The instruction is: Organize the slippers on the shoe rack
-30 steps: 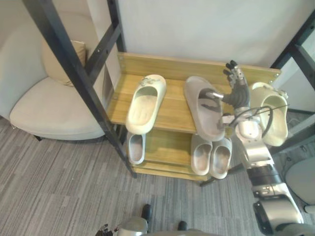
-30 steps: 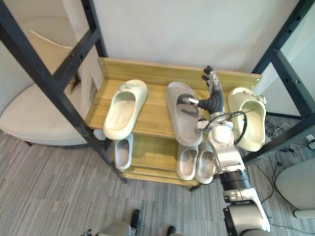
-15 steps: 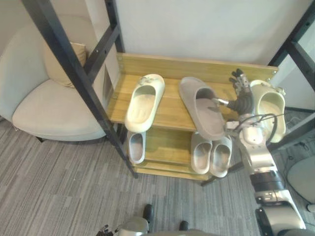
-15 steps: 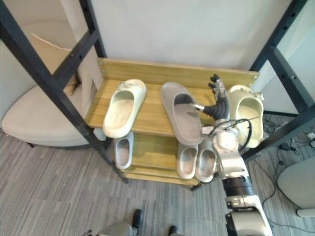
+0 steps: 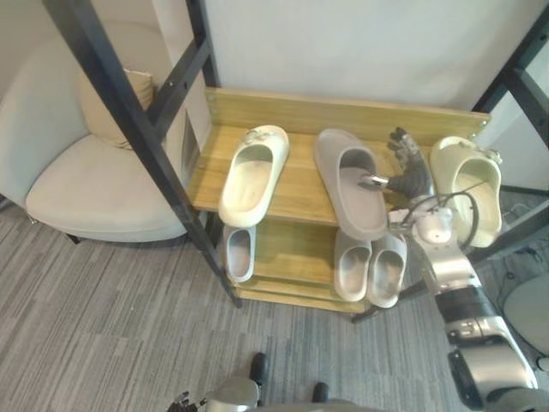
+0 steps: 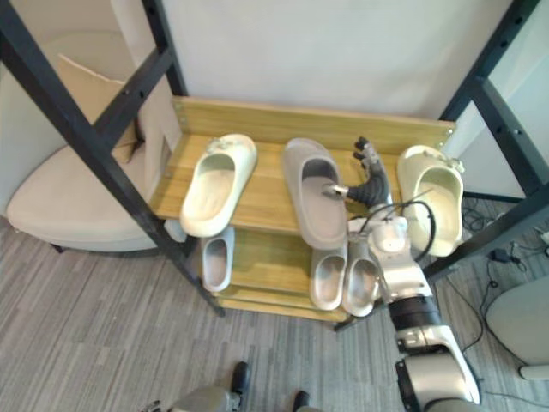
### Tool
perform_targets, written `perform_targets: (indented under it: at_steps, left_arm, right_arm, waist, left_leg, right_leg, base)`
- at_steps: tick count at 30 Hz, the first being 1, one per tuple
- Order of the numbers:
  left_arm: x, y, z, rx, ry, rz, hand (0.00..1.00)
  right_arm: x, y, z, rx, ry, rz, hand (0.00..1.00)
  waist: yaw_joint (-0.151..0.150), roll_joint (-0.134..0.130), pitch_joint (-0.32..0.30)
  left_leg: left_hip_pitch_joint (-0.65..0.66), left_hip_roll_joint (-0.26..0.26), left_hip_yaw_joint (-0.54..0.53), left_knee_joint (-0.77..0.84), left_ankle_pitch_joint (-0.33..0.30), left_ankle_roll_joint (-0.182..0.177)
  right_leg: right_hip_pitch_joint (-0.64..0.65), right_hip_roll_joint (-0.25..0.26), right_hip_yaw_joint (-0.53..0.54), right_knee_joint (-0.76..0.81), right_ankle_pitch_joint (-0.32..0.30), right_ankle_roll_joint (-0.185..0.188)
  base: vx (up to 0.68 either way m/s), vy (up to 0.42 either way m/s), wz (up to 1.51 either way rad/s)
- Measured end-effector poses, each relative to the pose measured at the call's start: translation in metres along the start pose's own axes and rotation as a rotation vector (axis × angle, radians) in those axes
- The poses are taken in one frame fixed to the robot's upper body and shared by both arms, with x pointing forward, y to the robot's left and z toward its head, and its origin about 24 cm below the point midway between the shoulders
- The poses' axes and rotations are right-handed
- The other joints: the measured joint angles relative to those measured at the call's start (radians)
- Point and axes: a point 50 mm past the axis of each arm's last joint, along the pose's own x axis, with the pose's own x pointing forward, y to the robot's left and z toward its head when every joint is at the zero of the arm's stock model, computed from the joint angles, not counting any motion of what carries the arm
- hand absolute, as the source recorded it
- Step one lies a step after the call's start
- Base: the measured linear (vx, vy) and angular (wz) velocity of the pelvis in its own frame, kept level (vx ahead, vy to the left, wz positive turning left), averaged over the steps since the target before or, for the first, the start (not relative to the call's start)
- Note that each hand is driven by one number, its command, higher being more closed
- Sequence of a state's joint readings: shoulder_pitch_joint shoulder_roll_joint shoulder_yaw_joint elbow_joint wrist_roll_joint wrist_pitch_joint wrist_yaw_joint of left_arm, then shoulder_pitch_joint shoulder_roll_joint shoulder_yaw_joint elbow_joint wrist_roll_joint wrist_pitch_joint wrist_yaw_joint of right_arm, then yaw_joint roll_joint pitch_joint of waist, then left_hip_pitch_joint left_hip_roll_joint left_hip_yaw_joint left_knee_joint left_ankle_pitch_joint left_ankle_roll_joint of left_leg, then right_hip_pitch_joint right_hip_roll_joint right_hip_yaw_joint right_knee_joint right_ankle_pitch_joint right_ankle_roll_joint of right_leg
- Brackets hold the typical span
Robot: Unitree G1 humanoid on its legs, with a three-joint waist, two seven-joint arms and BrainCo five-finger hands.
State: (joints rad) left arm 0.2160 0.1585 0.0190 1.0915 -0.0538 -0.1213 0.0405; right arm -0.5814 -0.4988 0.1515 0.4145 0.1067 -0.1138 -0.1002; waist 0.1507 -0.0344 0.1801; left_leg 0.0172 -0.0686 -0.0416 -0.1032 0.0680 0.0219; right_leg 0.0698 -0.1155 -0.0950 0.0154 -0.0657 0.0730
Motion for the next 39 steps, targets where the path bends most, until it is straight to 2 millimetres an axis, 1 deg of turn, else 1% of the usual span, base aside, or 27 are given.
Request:
perform_targets:
  at_steps: [4,6,7,8,11,17,26,28,30,31,33,34,36,37,38,39]
  left_arm:
    - [0.000,0.000,-0.001,-0.009,0.002,-0.001,0.00]
    - [0.000,0.001,-0.001,-0.010,0.000,0.000,0.00]
    - [0.000,0.001,-0.001,-0.010,0.000,0.000,0.00]
    - [0.000,0.002,-0.001,-0.011,0.000,0.002,0.00]
    - [0.000,0.004,-0.001,-0.020,0.002,0.005,0.00]
    - [0.000,0.004,-0.001,-0.014,0.000,0.003,0.00]
    - [0.000,0.004,-0.001,-0.017,0.001,0.003,0.00]
    - [0.000,0.004,-0.001,-0.019,0.001,0.003,0.00]
    - [0.000,0.004,-0.001,-0.020,0.002,0.003,0.00]
    - [0.000,0.004,-0.001,-0.020,0.002,0.003,0.00]
    - [-0.001,0.004,-0.002,-0.021,0.004,0.005,0.00]
    - [-0.001,0.004,-0.002,-0.022,0.005,0.005,0.00]
    - [-0.002,0.004,-0.005,-0.029,0.012,0.008,0.00]
    - [-0.002,0.004,-0.006,-0.032,0.014,0.010,0.00]
    - [-0.002,0.004,-0.007,-0.035,0.019,0.010,0.00]
    - [-0.002,0.004,-0.008,-0.036,0.020,0.011,0.00]
  right_arm:
    - [0.011,-0.001,0.007,-0.087,-0.003,0.071,0.00]
    - [0.023,-0.003,0.013,-0.124,0.000,0.101,0.00]
    - [0.025,-0.003,0.015,-0.139,-0.002,0.110,0.00]
    - [0.029,-0.003,0.020,-0.166,-0.011,0.129,1.00]
    - [0.039,0.001,0.028,-0.203,-0.020,0.174,1.00]
    - [0.048,0.008,0.039,-0.237,-0.032,0.230,1.00]
    - [0.048,0.005,0.040,-0.205,-0.031,0.224,1.00]
    - [0.045,0.005,0.040,-0.207,-0.043,0.229,1.00]
    - [0.035,0.006,0.039,-0.178,-0.072,0.230,1.00]
    - [0.033,0.005,0.038,-0.171,-0.074,0.228,1.00]
    - [0.019,0.001,0.033,-0.122,-0.089,0.202,1.00]
    - [0.017,0.000,0.032,-0.116,-0.092,0.196,1.00]
    - [0.002,-0.008,0.030,-0.078,-0.112,0.151,1.00]
    - [0.000,-0.010,0.030,-0.074,-0.115,0.142,1.00]
    - [-0.006,-0.014,0.031,-0.058,-0.136,0.110,1.00]
    - [-0.007,-0.015,0.032,-0.055,-0.141,0.104,1.00]
  waist:
    - [0.006,-0.003,0.002]
    - [0.009,-0.007,0.004]
    - [0.010,-0.009,0.005]
    - [0.012,-0.012,0.007]
    - [0.013,-0.020,0.011]
    - [0.017,-0.022,0.013]
    - [0.015,-0.022,0.014]
    - [0.013,-0.022,0.014]
    - [0.012,-0.022,0.014]
    - [0.012,-0.022,0.014]
    - [0.005,-0.021,0.014]
    - [0.004,-0.021,0.014]
    - [-0.010,-0.019,0.014]
    - [-0.015,-0.019,0.014]
    - [-0.024,-0.019,0.014]
    - [-0.026,-0.019,0.014]
  left_leg:
    - [0.000,-0.002,0.000,0.000,0.000,0.001]
    - [0.000,-0.003,0.000,0.000,0.000,0.001]
    - [0.000,-0.003,0.000,0.000,0.000,0.001]
    - [0.000,-0.002,0.000,0.000,0.000,0.001]
    - [0.000,-0.002,0.000,-0.001,0.000,0.001]
    - [0.000,-0.001,-0.002,-0.006,0.000,0.000]
    - [0.000,0.001,-0.002,-0.006,-0.004,-0.006]
    - [0.000,0.002,-0.002,-0.006,-0.005,-0.006]
    - [0.001,0.004,-0.001,-0.005,-0.005,-0.007]
    - [0.001,0.004,-0.001,-0.005,-0.005,-0.007]
    - [0.002,0.005,0.001,-0.001,-0.004,-0.005]
    - [0.002,0.006,0.001,-0.001,-0.003,-0.004]
    - [0.003,0.007,0.003,-0.001,-0.003,-0.003]
    - [0.003,0.007,0.003,-0.001,-0.003,-0.003]
    - [0.004,0.007,0.004,-0.001,-0.002,-0.003]
    - [0.004,0.007,0.005,-0.001,-0.002,-0.003]
  right_leg:
    - [0.000,-0.003,0.000,0.000,0.000,0.000]
    - [0.000,-0.003,0.000,0.000,0.000,0.000]
    - [0.000,-0.003,-0.001,0.000,0.000,0.000]
    - [0.000,-0.003,-0.001,0.000,0.000,0.000]
    - [0.001,-0.002,-0.002,0.000,0.000,0.000]
    - [0.002,-0.001,-0.004,0.000,0.000,-0.001]
    - [0.003,0.001,-0.006,0.000,0.000,-0.001]
    - [0.003,0.001,-0.007,0.000,0.000,-0.001]
    - [0.004,0.002,-0.007,0.000,0.001,-0.001]
    - [0.004,0.001,-0.007,0.000,0.001,-0.001]
    - [0.004,0.001,-0.006,0.002,0.001,-0.001]
    - [0.004,0.001,-0.006,0.003,0.001,-0.001]
    - [0.002,0.002,-0.006,0.015,0.001,-0.001]
    - [0.002,0.002,-0.005,0.015,0.001,-0.001]
    - [0.002,0.002,-0.004,0.015,0.001,-0.001]
    - [0.002,0.002,-0.004,0.015,0.001,-0.001]
  base:
    - [0.00,0.000,0.00]
    - [0.00,0.000,0.00]
    - [0.00,0.000,0.00]
    - [0.00,0.000,0.00]
    - [0.00,0.000,0.00]
    - [0.00,0.000,0.00]
    - [0.00,0.000,0.00]
    - [0.00,0.000,0.00]
    - [0.00,0.000,0.00]
    - [0.00,0.000,0.00]
    - [0.00,0.000,0.00]
    - [0.00,0.000,-0.04]
    - [0.00,0.000,-0.04]
    - [0.00,0.000,0.00]
    - [0.00,0.000,0.00]
    - [0.00,0.000,0.00]
